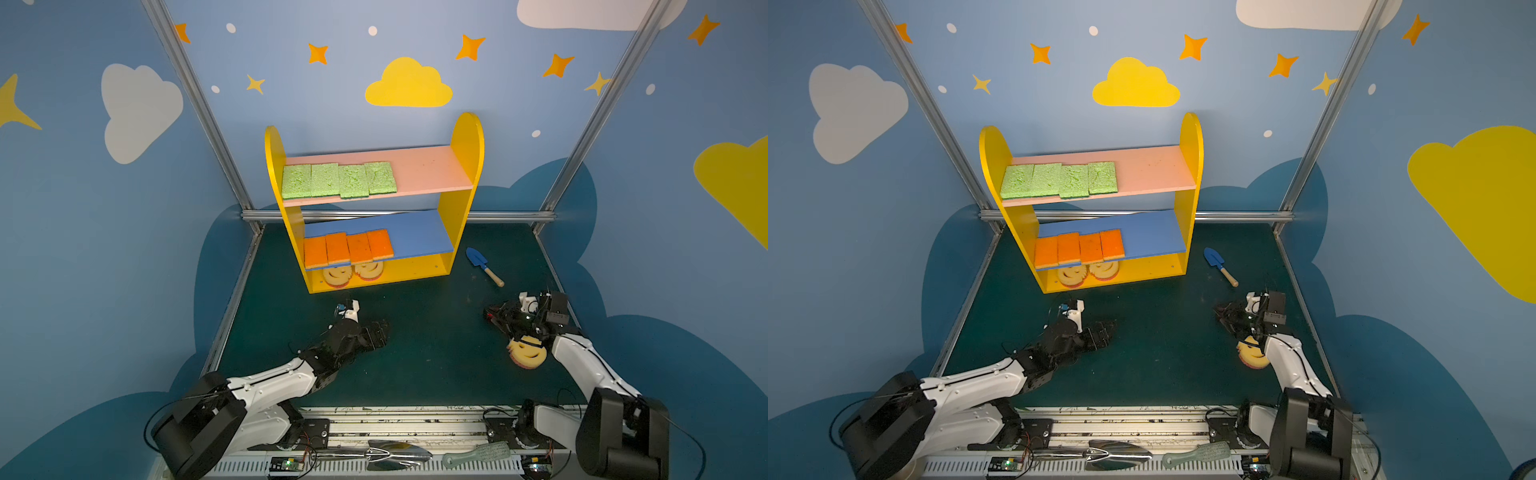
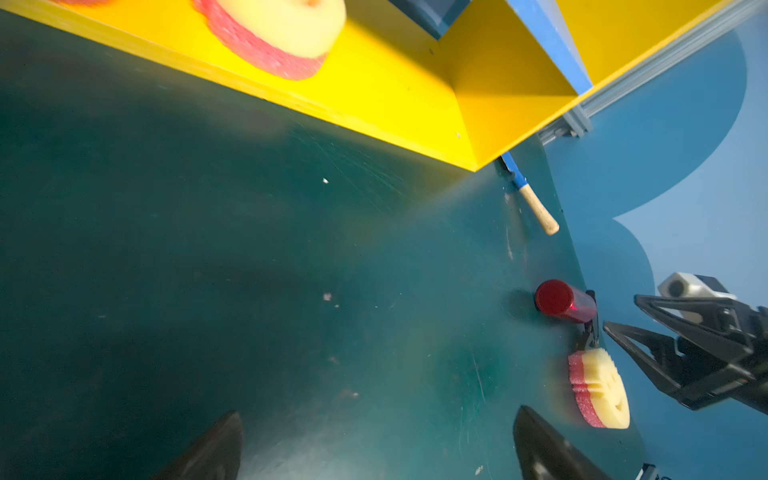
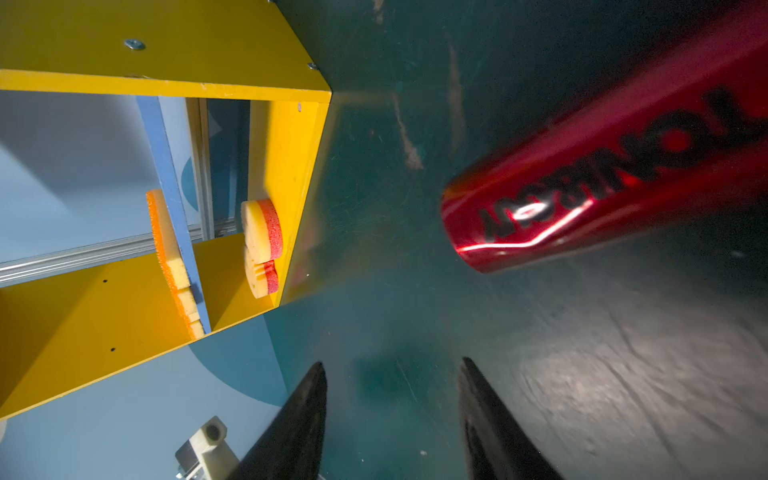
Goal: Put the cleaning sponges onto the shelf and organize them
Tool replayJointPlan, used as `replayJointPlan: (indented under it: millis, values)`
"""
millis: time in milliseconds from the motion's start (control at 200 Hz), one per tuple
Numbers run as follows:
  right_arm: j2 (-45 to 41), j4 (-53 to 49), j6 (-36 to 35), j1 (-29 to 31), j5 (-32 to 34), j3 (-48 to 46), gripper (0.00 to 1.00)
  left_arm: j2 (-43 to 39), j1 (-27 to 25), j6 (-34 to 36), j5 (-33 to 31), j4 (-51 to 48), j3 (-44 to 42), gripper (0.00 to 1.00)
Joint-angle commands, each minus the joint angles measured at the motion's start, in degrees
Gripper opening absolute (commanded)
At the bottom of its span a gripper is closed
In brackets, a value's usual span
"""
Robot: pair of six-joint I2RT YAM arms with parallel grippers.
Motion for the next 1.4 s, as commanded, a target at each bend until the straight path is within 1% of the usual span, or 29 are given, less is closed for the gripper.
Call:
replayJointPlan:
  millis: [0, 105, 180, 305, 385, 470, 576, 701, 771, 956, 1171, 1246, 1396]
  values:
    - [-5.76, -7.55, -5.40, -2.69, -0.12, -0.18, 0.51, 3.53, -1.00, 0.98, -0.85, 3.72, 2.34, 0.99]
    - [-9.74, -8.33, -6.76, -5.88, 0.80, -2.54, 0.51, 7.92, -1.80, 1.34, 0.10, 5.03, 5.26, 1.00]
    - [-12.81, -7.01, -4.59, -8.32, 1.98, -5.96, 0.52, 11.23, -2.18, 1.60, 1.50, 5.89, 7.67, 0.99]
    - [-18.20, -4.11, -3.66, -11.62, 3.13, -11.40, 0.52, 15.60, -2.54, 1.41, 3.04, 7.73, 10.13, 1.00]
    - [-21.59, -5.21, -4.00, -13.57, 5.19, -13.01, 0.52, 17.82, -2.57, 1.24, 3.60, 8.73, 11.08, 1.00]
    - [-22.84, -5.81, -4.49, -15.88, 6.12, -13.86, 0.53, 19.69, -2.56, 1.25, 4.10, 9.44, 12.06, 1.00]
    - [-20.30, -4.75, -4.72, -19.06, 4.54, -14.31, 0.53, 21.92, -2.55, 0.81, 4.63, 11.08, 12.72, 1.00]
    - [-14.14, -0.22, -3.38, -22.18, 0.16, -15.56, 0.53, 23.99, -2.63, 0.06, 5.53, 12.78, 12.91, 1.00]
    - [-11.15, 0.89, -3.33, -23.07, -1.12, -15.62, 0.53, 24.42, -2.53, -0.04, 5.99, 13.09, 12.86, 1.00]
    - [-7.70, -2.41, -5.10, -23.26, -0.45, -13.48, 0.53, 23.96, -2.34, 0.10, 5.40, 14.61, 10.93, 1.00]
    - [-4.90, -0.50, -6.05, -23.05, -1.22, -13.91, 0.53, 22.59, -1.04, -0.64, 5.30, 17.60, 6.62, 1.00]
    - [-4.23, -0.66, -8.44, -22.47, -1.71, -13.66, 0.53, 22.01, -0.33, -0.89, 5.47, 18.36, 5.28, 1.00]
    - [-4.29, -2.12, -9.17, -20.71, -0.15, -13.51, 0.53, 20.53, 0.67, -1.00, 5.97, 18.63, 3.55, 1.00]
